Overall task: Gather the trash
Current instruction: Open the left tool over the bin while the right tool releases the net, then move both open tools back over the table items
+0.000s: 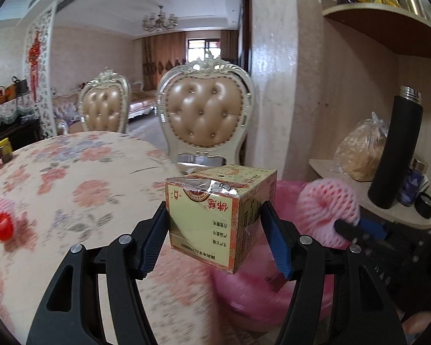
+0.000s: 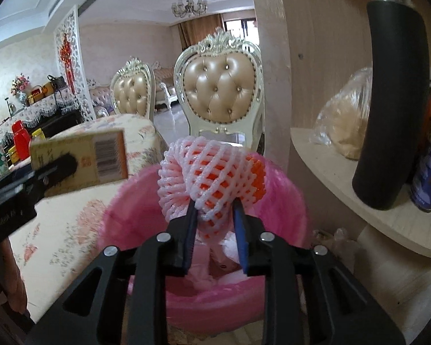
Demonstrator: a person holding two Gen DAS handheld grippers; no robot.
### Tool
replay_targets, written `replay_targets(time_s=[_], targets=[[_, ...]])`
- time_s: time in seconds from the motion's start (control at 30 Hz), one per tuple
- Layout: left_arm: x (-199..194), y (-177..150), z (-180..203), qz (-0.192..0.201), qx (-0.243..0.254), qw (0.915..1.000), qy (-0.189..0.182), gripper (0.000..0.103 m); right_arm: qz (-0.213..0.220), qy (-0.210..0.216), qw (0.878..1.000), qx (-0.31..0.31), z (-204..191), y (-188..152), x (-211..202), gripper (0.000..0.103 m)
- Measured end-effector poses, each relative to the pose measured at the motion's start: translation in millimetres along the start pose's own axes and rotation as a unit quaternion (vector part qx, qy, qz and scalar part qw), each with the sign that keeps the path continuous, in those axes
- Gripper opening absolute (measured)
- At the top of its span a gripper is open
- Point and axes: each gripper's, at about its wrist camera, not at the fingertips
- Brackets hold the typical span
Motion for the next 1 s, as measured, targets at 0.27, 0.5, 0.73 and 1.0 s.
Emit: replay_targets(time_s=[0.27,0.5,0.73,1.0], targets=[[27,2,16,-0.015,-0.007,0.9996,-0.025,0.066,0.001,-0.019,1.000,0.006,22,-4,-6,0.065],[13,-5,16,-0.009,0.004,0.9999,-0.009,0.091,0.021,-0.035,0.999,0.018,31,2,-34,0.065],[-29,-16,-29,-0.010,-0.003,0.9988,0.048,0.093,0.033,-0.006,0.999,0.003,-9,3,-50,0.067],[-92,-34,-107,-0.007,-0.039,0.9915,0.124,0.093,0.027,0.054,0.998,-0.031,-85,1,-56,0.072]])
Point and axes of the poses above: each gripper's, at about its wrist camera, not at the fingertips, and x roughly the way its jaws point, z to its right, y to its top, and after that the axes turned 6 degrees about z, right-handed
